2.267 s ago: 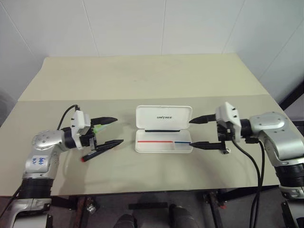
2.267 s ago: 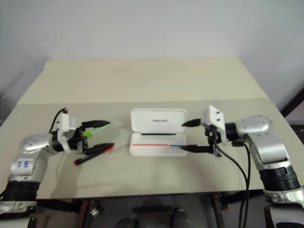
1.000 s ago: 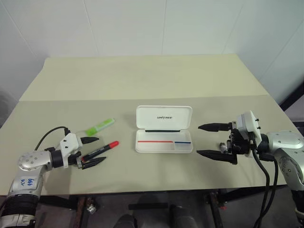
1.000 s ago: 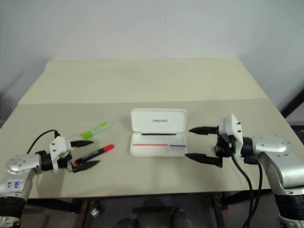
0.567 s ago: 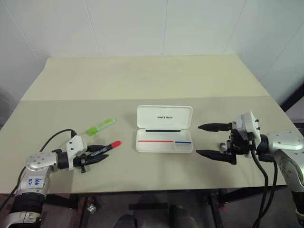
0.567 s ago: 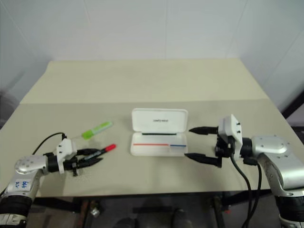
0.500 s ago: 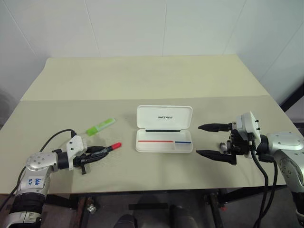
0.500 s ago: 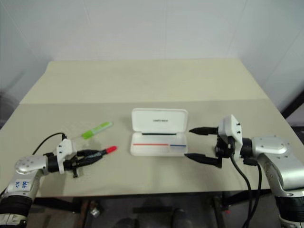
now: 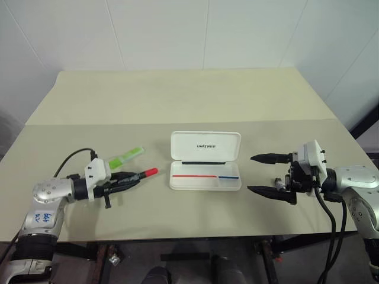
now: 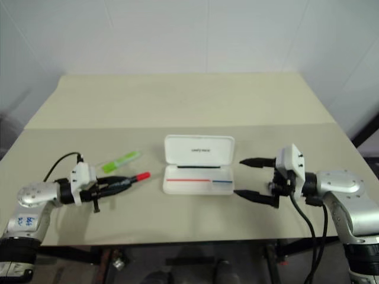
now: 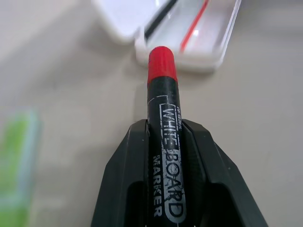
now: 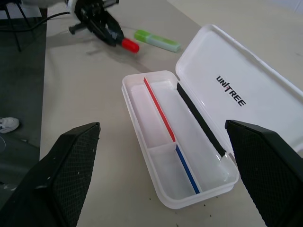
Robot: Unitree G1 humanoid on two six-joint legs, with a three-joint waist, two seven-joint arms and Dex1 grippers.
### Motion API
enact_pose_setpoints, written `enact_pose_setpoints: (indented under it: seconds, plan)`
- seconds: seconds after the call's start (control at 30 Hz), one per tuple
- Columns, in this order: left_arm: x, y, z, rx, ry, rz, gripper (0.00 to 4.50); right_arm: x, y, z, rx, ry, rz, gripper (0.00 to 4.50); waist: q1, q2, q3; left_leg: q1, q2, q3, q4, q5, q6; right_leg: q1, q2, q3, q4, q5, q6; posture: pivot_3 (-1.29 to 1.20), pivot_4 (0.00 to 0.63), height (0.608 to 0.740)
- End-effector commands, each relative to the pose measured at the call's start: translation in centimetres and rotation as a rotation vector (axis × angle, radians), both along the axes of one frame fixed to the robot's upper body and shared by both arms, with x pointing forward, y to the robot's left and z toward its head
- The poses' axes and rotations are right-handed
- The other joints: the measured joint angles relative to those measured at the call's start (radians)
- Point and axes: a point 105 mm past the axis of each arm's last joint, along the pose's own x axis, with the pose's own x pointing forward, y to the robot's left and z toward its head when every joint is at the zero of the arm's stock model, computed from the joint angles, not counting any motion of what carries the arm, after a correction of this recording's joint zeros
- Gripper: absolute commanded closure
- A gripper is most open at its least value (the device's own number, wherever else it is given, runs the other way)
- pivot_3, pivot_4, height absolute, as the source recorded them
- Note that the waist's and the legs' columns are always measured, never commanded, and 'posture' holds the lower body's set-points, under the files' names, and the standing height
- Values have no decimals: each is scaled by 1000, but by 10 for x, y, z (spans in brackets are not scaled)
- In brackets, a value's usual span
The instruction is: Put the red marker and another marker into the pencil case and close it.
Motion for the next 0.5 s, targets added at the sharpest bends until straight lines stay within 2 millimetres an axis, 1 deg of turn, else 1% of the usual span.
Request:
enact_pose_setpoints:
  seconds: [0.03, 0.13, 0.2, 0.27, 0.33, 0.5]
  plan:
    - [0, -16, 25, 4, -56, -74, 3906, 0, -6, 6, -1, -41, -13, 0, 0, 0, 0, 0, 0, 0, 0, 0, 0, 0, 0, 0, 0, 0, 0, 0, 150, 740]
    - [3, -33, 29, 11, -54, -120, 3906, 1, -8, 5, -1, -45, -23, 0, 0, 0, 0, 0, 0, 0, 0, 0, 0, 0, 0, 0, 0, 0, 0, 0, 150, 740]
    - [6, -51, 31, 12, -55, -163, 3906, 1, -11, 5, -2, -47, -36, 0, 0, 0, 0, 0, 0, 0, 0, 0, 0, 0, 0, 0, 0, 0, 0, 0, 150, 740]
    - [10, -64, 30, 9, -56, -184, 3906, -1, -14, 4, -6, -50, -48, 0, 2, 0, 0, 0, 0, 0, 0, 0, 0, 0, 0, 0, 0, 0, 0, 0, 150, 740]
    - [16, -73, 29, -5, -47, -175, 3906, -2, -15, 4, -8, -56, -58, 0, 2, 0, 0, -1, -1, 0, 1, 0, 0, 0, 0, 0, 0, 1, 1, 0, 150, 740]
    - [24, -95, 25, -6, -37, -210, 3906, -7, -17, 4, -3, -67, -83, 0, -1, 0, 0, -1, -1, 0, 0, 0, 0, 0, 0, 1, 0, 1, 1, 0, 150, 740]
